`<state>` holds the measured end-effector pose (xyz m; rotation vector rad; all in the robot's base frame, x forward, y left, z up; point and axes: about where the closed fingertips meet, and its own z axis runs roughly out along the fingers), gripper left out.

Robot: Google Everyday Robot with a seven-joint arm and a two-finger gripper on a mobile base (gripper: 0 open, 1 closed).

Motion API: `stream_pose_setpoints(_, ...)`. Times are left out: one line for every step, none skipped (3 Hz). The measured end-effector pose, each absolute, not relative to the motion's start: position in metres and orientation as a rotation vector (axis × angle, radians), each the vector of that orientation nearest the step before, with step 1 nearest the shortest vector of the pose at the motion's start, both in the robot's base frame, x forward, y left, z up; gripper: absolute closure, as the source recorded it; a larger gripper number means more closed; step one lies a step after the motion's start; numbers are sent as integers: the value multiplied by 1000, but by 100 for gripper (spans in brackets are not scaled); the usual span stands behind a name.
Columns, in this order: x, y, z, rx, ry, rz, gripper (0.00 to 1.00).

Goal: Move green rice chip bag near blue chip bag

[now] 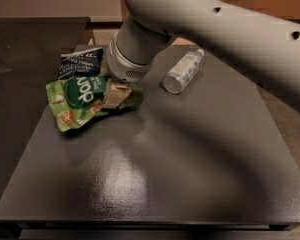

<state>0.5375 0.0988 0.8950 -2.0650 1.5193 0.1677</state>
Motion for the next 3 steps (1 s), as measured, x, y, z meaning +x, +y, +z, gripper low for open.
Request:
stream_pose_setpoints(537,100,895,-2068,1516,168,12)
stream_pose_setpoints(536,101,895,-2071,1514,168,0)
stream_pose_setpoints(536,101,895,-2071,1514,168,0)
